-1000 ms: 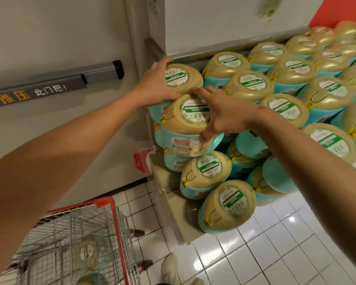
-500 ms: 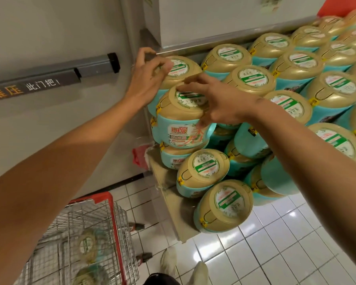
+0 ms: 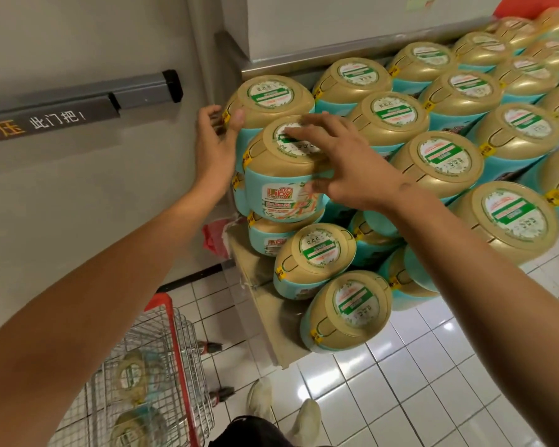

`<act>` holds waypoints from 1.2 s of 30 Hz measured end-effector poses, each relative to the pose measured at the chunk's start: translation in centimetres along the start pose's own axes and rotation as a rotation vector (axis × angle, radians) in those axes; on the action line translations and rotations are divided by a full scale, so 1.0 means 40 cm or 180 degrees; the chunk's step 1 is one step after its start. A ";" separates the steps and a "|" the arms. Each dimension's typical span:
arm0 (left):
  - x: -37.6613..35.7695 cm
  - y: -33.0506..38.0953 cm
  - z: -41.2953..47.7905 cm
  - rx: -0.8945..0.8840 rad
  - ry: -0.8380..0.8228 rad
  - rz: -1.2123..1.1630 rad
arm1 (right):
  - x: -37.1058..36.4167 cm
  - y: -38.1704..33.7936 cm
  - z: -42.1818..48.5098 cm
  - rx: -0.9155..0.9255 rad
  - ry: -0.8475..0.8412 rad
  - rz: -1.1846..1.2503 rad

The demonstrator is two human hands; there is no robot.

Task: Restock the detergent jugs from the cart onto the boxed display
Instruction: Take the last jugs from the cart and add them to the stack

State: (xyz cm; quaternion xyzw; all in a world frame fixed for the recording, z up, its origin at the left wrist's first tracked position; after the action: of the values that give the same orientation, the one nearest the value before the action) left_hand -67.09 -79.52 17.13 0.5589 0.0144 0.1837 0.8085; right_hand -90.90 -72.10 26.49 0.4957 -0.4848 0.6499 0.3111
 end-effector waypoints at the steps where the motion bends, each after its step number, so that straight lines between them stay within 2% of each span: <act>1: 0.004 -0.004 -0.014 0.0001 0.0098 0.0013 | -0.012 -0.003 -0.018 -0.0100 0.0209 0.0028; 4: 0.010 -0.013 -0.045 0.0090 0.0059 -0.0085 | -0.051 -0.013 -0.078 -0.0345 0.0707 0.0153; 8: 0.047 -0.003 -0.103 0.0110 -0.0144 0.0090 | -0.090 -0.027 -0.158 -0.0452 0.0828 0.0709; 11: 0.096 0.025 -0.195 -0.0090 -0.0234 0.0015 | -0.110 -0.059 -0.224 -0.0577 0.1149 0.1217; 15: 0.177 0.070 -0.345 -0.0006 -0.0351 -0.0088 | -0.129 -0.108 -0.314 -0.0574 0.1475 0.1771; 19: 0.273 0.088 -0.533 0.0134 -0.0490 -0.0015 | -0.186 -0.160 -0.406 -0.0708 0.0981 0.2685; 23: 0.395 0.090 -0.736 0.0519 -0.0361 0.0280 | -0.274 -0.223 -0.483 -0.0603 0.0449 0.3129; 29: 0.620 0.114 -1.018 0.0817 0.0416 0.0643 | -0.440 -0.390 -0.543 -0.0357 -0.0663 0.3144; 36: 0.844 0.093 -1.214 0.1283 0.1000 0.1029 | -0.633 -0.650 -0.524 -0.0039 -0.1875 0.2842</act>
State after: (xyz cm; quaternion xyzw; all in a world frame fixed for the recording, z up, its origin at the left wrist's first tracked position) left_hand -47.78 -24.19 8.45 0.6680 0.0863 0.3876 0.6294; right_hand -67.08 -41.73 10.08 0.4008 -0.7192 0.5495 -0.1420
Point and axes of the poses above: each hand's wrist, its own z-axis towards the middle knuckle, its own x-axis out of the back of the hand, y = z × x, the point moved 1 cm from there along z, towards the middle knuckle, and after that the axes turned 10 degrees about -x, right-handed, at the moved point
